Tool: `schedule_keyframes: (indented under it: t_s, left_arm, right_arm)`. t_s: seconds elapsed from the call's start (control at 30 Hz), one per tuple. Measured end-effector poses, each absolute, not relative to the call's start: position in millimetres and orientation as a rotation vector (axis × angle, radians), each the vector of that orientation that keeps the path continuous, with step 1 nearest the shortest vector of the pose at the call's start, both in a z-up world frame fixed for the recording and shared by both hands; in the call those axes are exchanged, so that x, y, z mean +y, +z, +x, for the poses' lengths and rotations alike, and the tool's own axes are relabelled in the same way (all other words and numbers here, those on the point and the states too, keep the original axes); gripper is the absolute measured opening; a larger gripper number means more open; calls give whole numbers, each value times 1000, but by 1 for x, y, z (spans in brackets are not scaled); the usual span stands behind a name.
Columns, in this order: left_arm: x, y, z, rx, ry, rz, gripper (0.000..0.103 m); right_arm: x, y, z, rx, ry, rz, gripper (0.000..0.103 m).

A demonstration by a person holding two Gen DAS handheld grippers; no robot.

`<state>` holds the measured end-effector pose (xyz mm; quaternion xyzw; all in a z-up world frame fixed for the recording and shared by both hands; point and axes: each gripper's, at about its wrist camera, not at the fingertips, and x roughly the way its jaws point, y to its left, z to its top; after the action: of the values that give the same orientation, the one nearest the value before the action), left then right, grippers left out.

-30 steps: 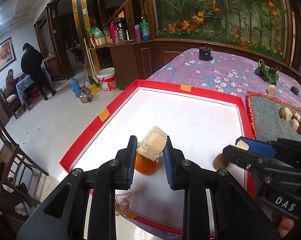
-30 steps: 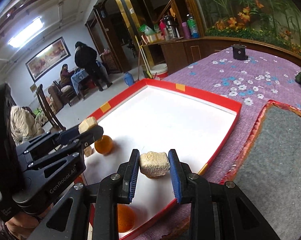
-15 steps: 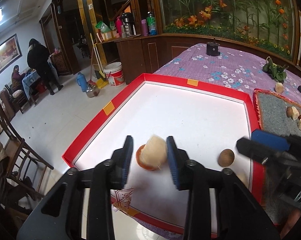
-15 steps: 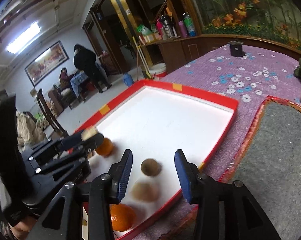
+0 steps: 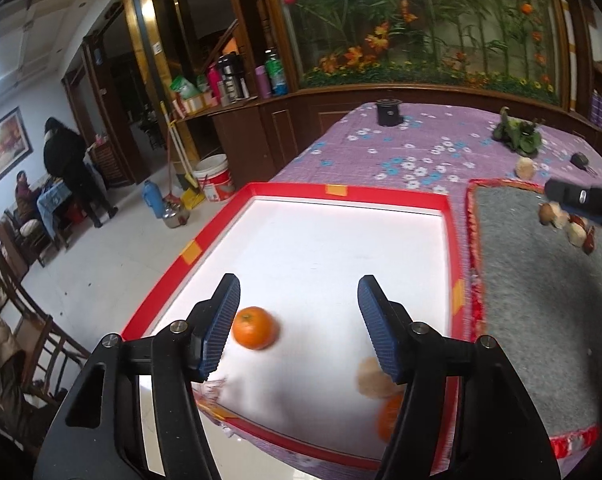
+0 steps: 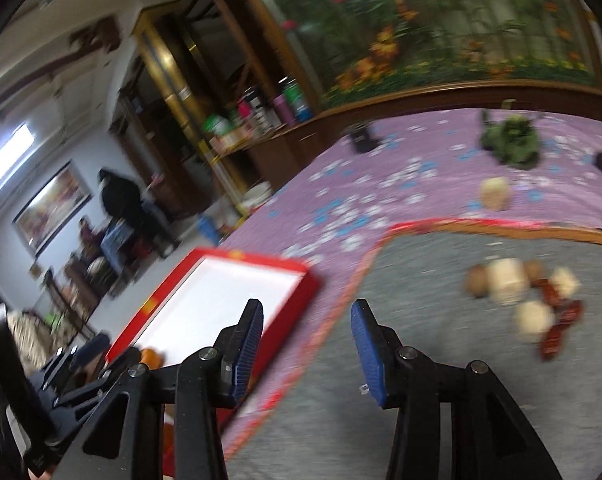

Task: Organize fruits
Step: 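Move both open grippers back over the felt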

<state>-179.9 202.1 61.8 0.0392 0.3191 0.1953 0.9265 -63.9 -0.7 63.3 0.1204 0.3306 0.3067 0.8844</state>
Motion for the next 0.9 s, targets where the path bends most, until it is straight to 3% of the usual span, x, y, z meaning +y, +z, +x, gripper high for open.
schedule_keyframes:
  t_s: [0.57, 0.9]
  left_arm:
    - [123, 64, -161, 691, 241, 218, 62]
    - [35, 68, -112, 727, -6, 264, 62]
  right_arm:
    - [-170, 57, -17, 703, 326, 324, 46]
    - [-237, 27, -2, 771, 242, 596, 46]
